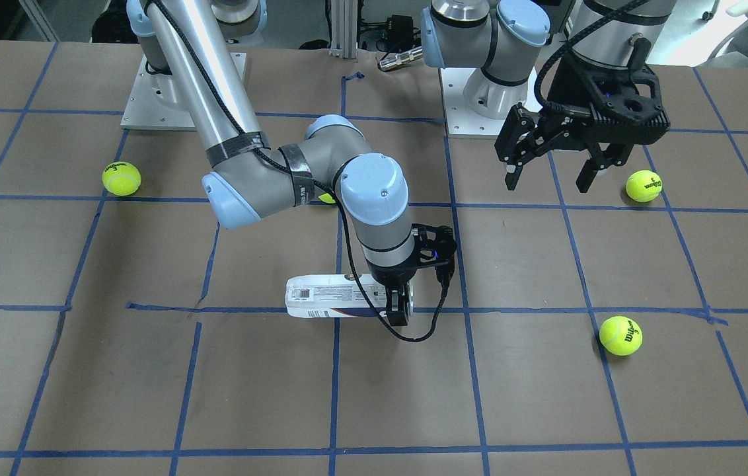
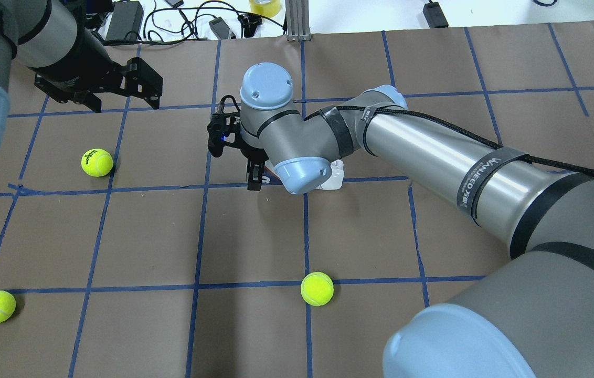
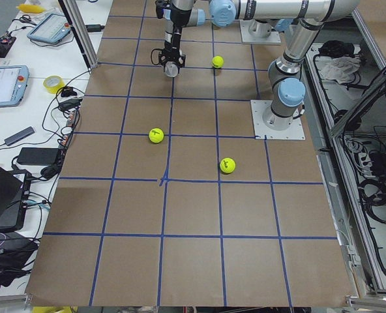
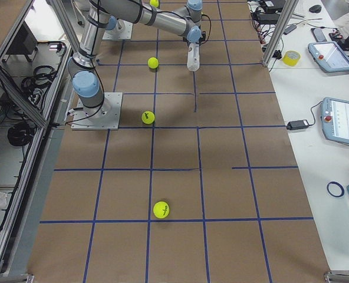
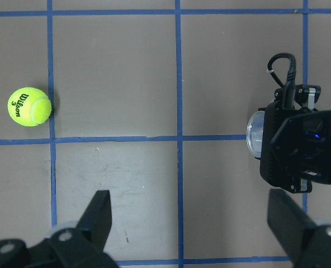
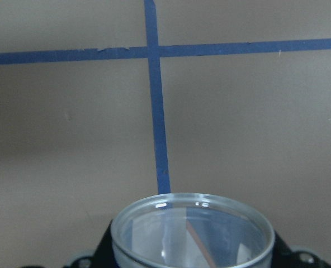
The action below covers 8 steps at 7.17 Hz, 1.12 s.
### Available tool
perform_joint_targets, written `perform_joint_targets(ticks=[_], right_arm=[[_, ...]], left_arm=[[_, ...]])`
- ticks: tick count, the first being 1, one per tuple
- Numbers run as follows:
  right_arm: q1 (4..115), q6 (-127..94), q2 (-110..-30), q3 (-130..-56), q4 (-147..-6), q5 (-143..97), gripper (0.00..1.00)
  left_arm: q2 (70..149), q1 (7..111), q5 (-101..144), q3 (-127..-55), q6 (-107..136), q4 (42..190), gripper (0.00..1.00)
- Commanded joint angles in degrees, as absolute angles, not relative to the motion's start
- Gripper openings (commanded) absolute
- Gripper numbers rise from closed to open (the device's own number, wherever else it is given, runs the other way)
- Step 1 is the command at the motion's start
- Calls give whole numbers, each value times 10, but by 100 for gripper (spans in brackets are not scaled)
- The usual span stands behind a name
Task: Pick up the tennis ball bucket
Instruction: 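Carry the can with the right gripper toward the left gripper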
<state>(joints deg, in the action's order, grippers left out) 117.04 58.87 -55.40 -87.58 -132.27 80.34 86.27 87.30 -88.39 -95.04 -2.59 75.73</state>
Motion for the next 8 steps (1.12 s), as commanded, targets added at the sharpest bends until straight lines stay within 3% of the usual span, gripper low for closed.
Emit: perform_joint_targets(ticks=[1,2,4,8], right_arm=[[1171,586,-552,-875,-1324,789,48],[1171,584,-550,-875,-1325,781,54],[1171,568,-548,-875,-1354,762,100],[1150,527,-563,-867,-1348,740,100]], left_arm=[[870,871,-888,-947,-60,757,100],[877,870,-889,-946,-62,757,100],[896,871,-888,-947,-59,748,100],[940,872,-887,-948,-62,755,100]])
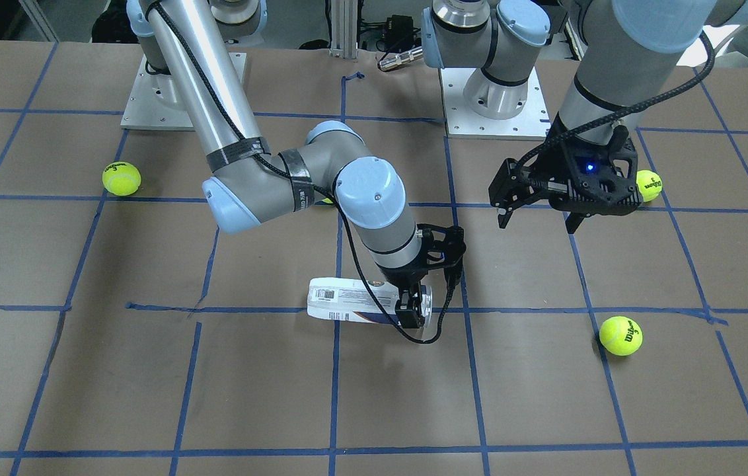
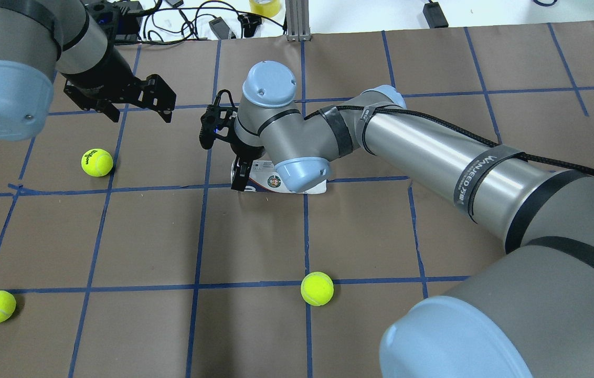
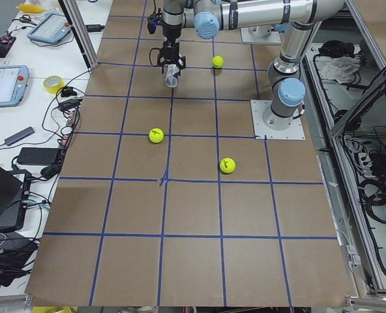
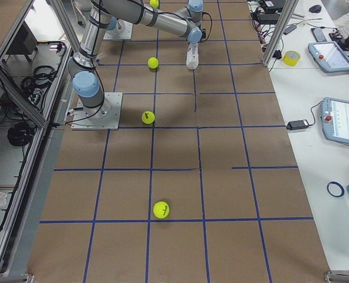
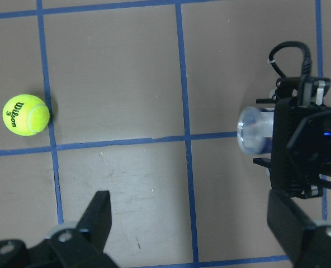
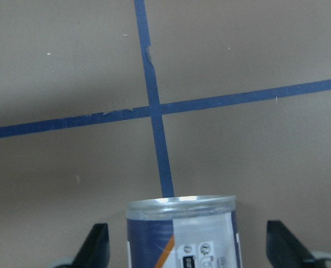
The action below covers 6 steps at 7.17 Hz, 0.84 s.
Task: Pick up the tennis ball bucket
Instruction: 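Set the can down on its side, open and raise the right gripper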
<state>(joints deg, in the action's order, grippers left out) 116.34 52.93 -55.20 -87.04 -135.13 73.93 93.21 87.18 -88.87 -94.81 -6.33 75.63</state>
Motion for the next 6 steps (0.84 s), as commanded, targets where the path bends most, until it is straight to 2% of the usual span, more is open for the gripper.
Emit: perform_joint_targets(ticks=[1,3,6], right_arm=[[1124,527,-588,-868,-1310,747,100],[1062,528,-628,-870,-1250,747,100],[965,524,-694,-871,-1114,775,100]], left_arm=[[953,872,-880,-950,-55,755,100],[983,871,-768,-959,-55,749,100],[1079,846,-654,-954,-81,748,100]])
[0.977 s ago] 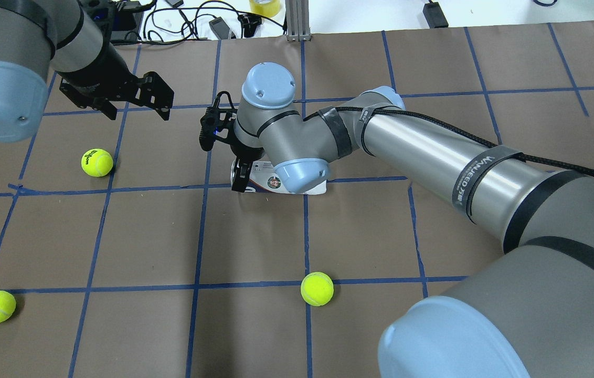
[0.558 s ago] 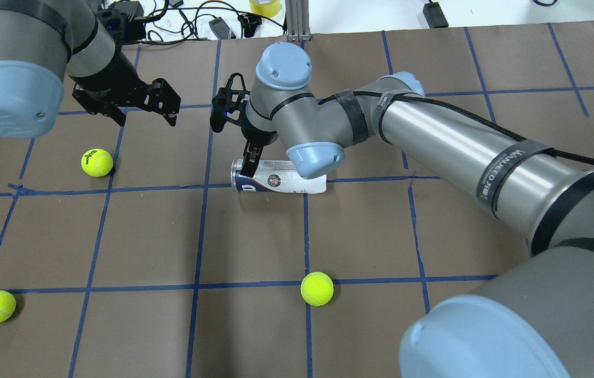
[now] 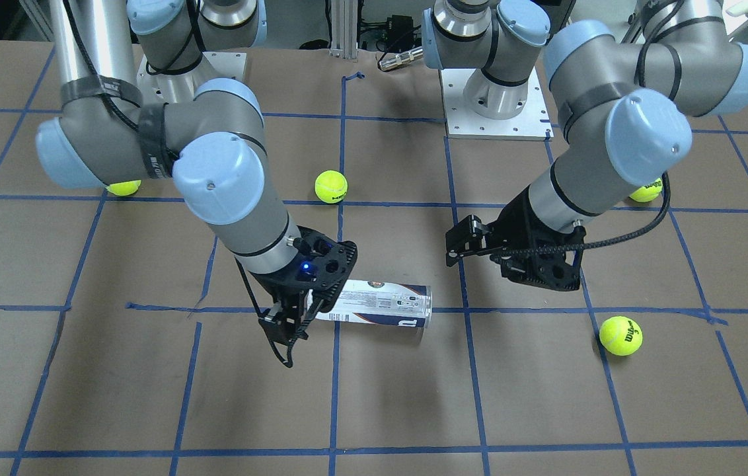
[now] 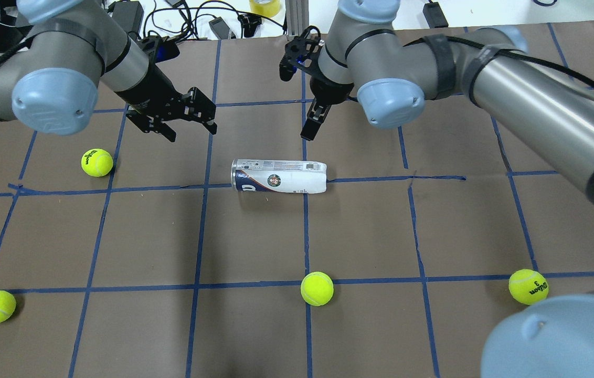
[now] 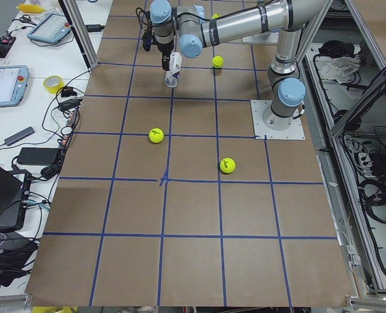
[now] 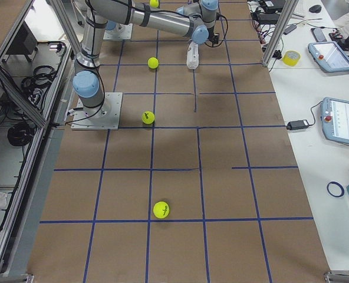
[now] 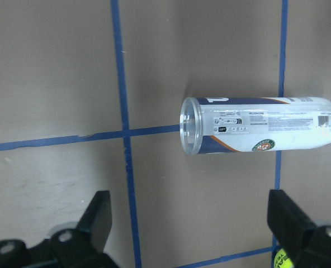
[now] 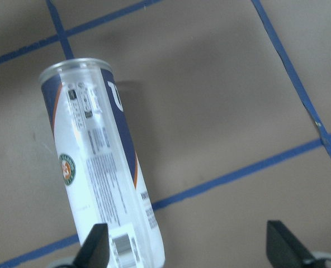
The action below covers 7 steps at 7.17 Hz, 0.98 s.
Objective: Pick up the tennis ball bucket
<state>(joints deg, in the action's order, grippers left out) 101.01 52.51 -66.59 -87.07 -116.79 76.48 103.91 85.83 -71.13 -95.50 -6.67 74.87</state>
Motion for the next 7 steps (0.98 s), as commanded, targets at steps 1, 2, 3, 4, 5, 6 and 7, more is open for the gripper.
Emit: perform_joint_targets(ticks=[1,2,3,4,5,6,7], right_arm=[[938,506,-728,-872,-1089,779,100],[918,459,-762,-869,-1046,803,100],[909,328,-810,-865,-1029,848,100],[909,203,-857,-866,-964,866,100],[906,159,-887,-867,-917,870,100],[904,126,-907,-867,-902,881,100],[901,62,-910,-867,-893,888,100]], left_arm=[[1102,845,-596,-961,-87,748,100],[1121,844,-562,-959,-114,746,100],[1147,843,-561,-956,-164,744,100],[1166,843,-559,-961,-167,713,100],[1184,843,-560,-957,-166,713,100],[1201,844,-557,-959,-166,713,100],[1208,844,-542,-963,-166,714,87]])
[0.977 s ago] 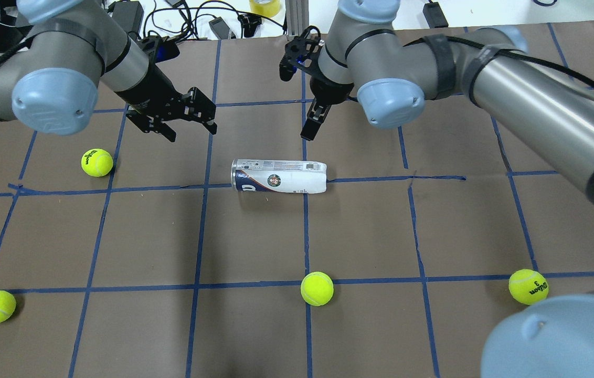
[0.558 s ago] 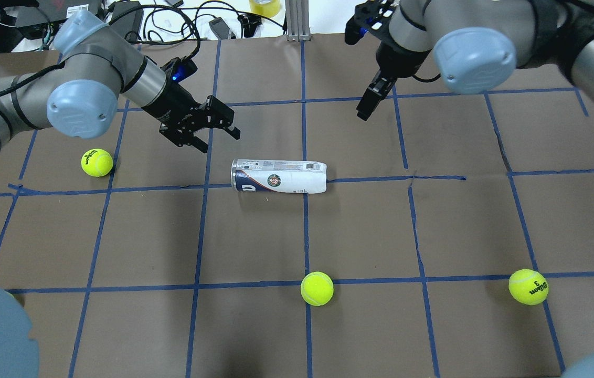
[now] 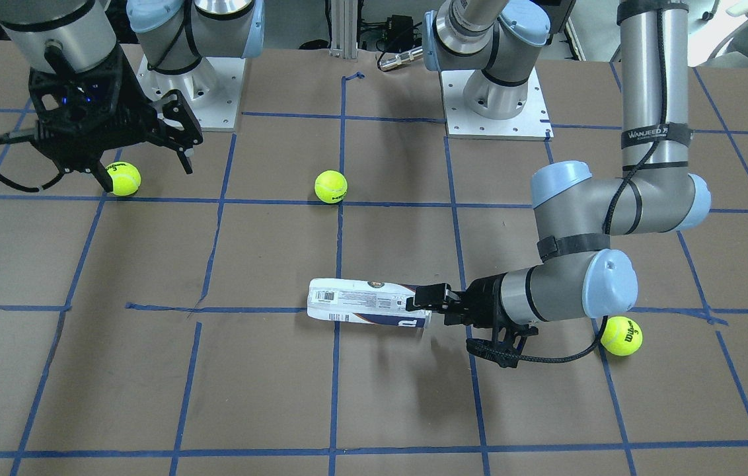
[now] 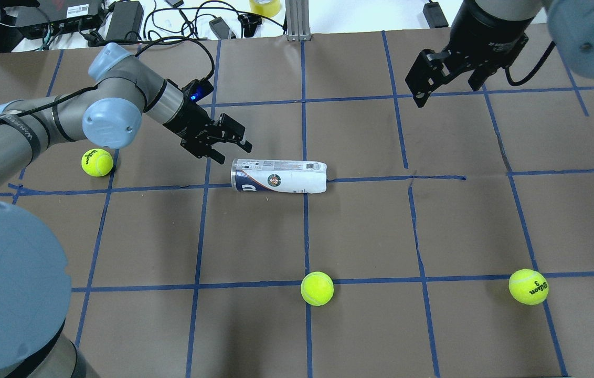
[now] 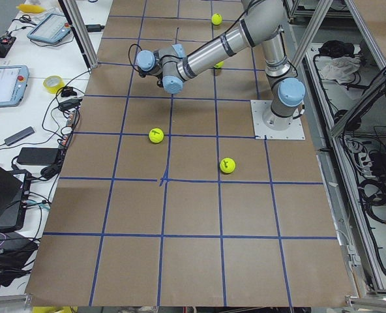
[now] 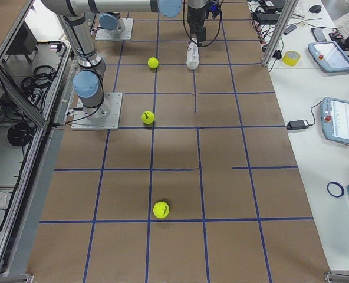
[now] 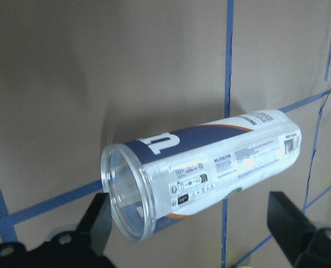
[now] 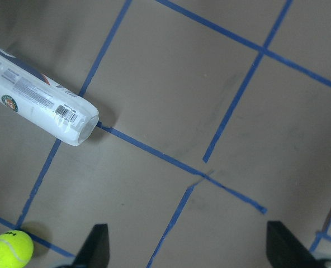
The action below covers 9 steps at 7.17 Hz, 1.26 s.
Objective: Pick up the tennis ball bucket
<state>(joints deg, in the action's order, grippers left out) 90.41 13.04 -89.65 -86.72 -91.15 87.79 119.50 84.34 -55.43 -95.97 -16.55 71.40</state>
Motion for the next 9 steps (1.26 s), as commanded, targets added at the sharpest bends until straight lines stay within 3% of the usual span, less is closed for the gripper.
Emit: perform_joint_targets(ticks=[1,3,4,9], right_arm=[[902,39,-924,-868,-885,894,100],[902,-47,-945,-866,-882,897,100],[903,-44,-947,-865,-885,896,100],[902,-42,-952,-874,-850,955,100]], left_arm=[[1211,844,-540,-965,-171,715,64],[1206,844,-530,-966,-155,718,14],[1198,844,-522,-966,-130,718,0],[1139,866,-482,-930,19,718,0]])
